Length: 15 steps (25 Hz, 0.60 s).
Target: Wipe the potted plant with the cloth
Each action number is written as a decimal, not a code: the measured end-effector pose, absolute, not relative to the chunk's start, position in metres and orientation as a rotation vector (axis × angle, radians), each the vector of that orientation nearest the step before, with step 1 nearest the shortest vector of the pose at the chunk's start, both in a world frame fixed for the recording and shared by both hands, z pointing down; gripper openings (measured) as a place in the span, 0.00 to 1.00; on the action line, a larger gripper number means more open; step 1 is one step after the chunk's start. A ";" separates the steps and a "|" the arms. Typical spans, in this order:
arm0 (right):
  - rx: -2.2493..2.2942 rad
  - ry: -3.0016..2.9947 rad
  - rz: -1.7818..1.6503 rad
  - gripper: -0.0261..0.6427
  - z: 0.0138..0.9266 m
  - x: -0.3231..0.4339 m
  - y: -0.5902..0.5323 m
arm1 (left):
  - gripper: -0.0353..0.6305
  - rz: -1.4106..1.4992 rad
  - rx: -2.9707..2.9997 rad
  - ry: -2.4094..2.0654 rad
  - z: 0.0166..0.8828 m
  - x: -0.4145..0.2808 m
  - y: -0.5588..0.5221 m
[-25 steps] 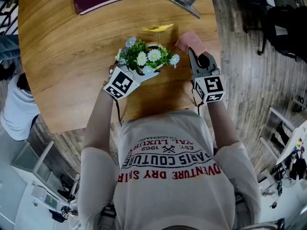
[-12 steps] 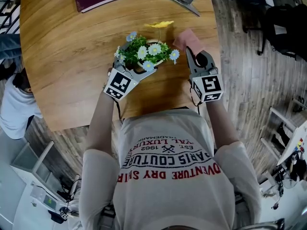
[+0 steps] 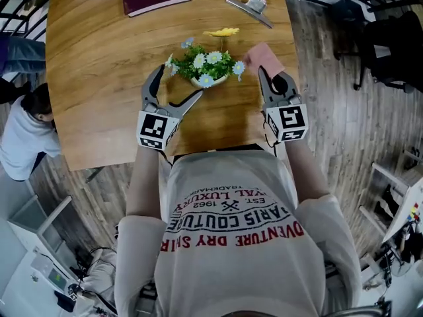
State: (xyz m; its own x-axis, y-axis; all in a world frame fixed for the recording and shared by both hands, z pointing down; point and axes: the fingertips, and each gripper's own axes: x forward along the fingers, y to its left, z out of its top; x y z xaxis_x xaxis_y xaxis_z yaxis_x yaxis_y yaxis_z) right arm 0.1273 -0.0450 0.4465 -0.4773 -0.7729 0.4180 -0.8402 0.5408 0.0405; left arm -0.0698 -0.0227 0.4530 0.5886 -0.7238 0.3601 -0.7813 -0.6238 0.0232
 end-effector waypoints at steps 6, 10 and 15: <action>1.356 -2.443 0.150 0.09 0.407 0.119 -0.044 | 0.78 0.399 2.661 -1.377 0.397 -0.075 -0.018; 1.376 -2.483 0.100 0.09 0.382 0.110 -0.042 | 0.31 0.262 2.638 -1.622 0.351 -0.090 -0.023; 1.410 -2.523 0.046 0.09 0.352 0.104 -0.035 | 0.13 0.221 2.657 -1.704 0.317 -0.097 -0.017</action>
State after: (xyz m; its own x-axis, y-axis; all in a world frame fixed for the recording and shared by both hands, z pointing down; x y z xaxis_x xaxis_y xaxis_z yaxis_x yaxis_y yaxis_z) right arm 0.1044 -0.0347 0.3518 -0.5006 -0.8341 0.2318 -0.8419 0.5314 0.0938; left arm -0.0969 -0.0169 0.3171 0.4104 -0.9058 0.1051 -0.9026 -0.4200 -0.0945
